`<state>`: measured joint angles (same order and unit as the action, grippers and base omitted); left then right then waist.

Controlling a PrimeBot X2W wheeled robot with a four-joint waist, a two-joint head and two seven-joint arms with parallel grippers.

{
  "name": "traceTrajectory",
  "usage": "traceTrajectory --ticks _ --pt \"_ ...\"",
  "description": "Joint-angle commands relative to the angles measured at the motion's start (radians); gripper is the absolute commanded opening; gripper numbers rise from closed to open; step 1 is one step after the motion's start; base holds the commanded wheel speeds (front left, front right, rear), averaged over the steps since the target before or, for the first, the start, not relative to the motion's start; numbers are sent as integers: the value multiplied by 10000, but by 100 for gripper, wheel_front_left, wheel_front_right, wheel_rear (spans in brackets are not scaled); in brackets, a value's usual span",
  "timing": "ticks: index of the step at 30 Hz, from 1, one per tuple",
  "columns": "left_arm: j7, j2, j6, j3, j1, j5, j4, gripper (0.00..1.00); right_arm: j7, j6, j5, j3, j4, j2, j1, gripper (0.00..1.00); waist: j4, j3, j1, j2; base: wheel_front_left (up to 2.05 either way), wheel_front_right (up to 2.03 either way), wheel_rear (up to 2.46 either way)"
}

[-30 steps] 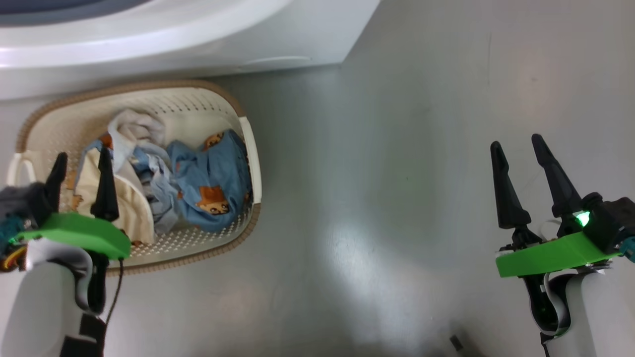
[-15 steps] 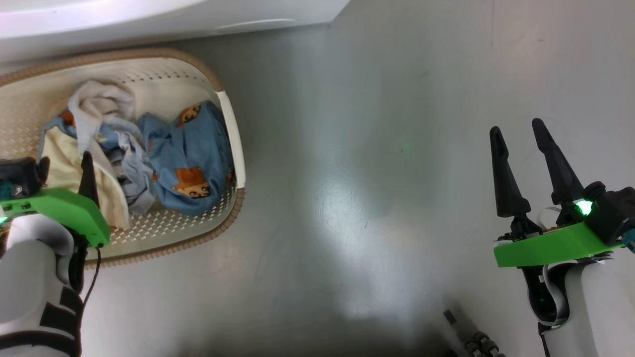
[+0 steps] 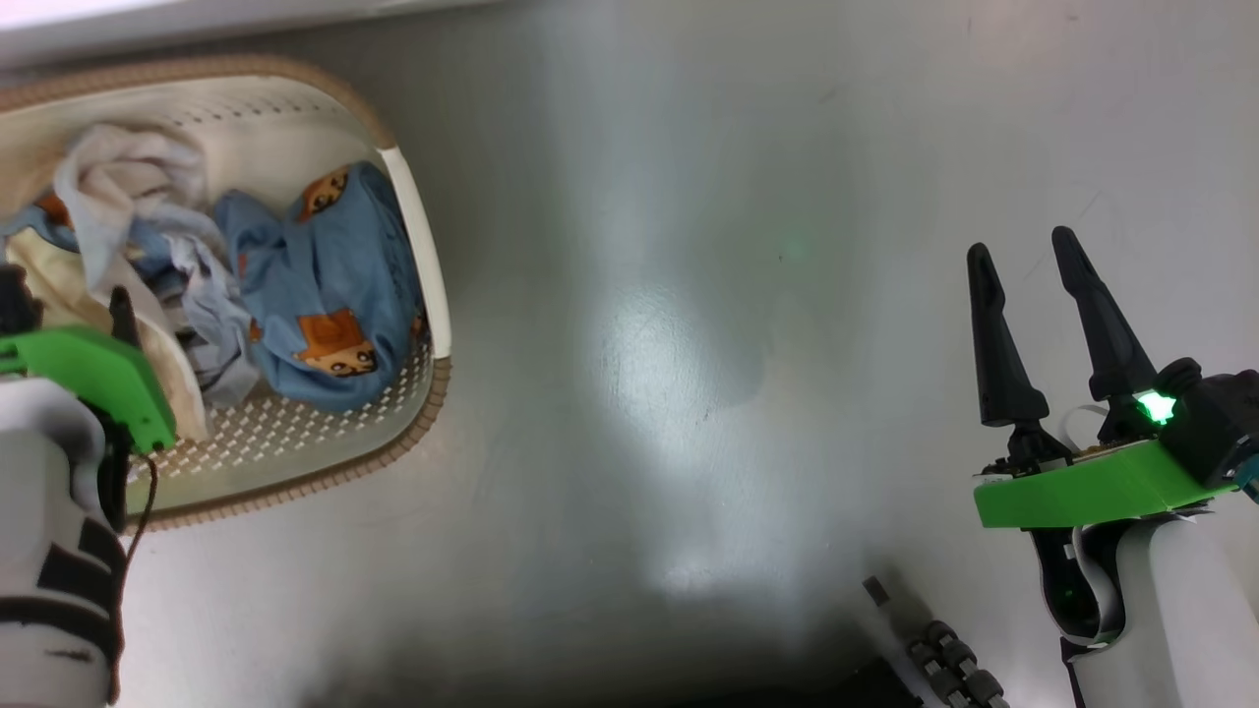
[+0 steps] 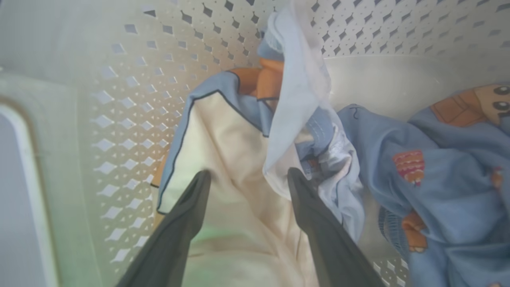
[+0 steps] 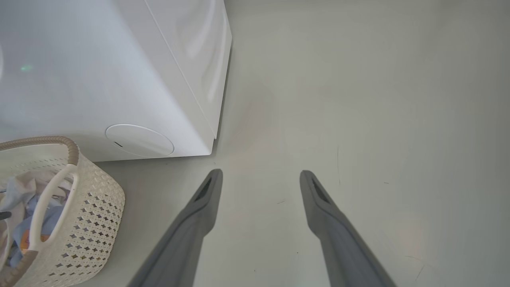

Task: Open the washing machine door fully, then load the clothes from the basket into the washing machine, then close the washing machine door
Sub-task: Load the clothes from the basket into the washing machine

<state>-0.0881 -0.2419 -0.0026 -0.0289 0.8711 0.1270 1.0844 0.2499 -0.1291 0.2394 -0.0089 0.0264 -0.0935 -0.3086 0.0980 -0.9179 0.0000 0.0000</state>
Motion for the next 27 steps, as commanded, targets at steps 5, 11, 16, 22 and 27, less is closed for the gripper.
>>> traceTrajectory --ticks 5,11,16,22,27 --pt "99 -587 219 -119 312 -7 479 100 118 -16 6 265 -296 104 312 100 140 -465 0 0 0 0 0" --pt "391 -681 465 -30 671 -5 1070 100 118 -16 40 336 -259 150 244 100 215 -577 0 0 0 0 0" --pt "197 -678 425 -19 777 89 1233 13 118 -16 45 328 -228 164 222 100 228 -552 0 0 0 0 0" --pt "-3 -646 294 13 819 230 1472 0 118 -16 52 338 -239 186 120 100 236 -420 0 0 0 0 0" --pt "-919 -494 74 89 564 315 1473 0 118 -16 60 241 -221 169 68 100 159 -32 0 0 0 0 0"
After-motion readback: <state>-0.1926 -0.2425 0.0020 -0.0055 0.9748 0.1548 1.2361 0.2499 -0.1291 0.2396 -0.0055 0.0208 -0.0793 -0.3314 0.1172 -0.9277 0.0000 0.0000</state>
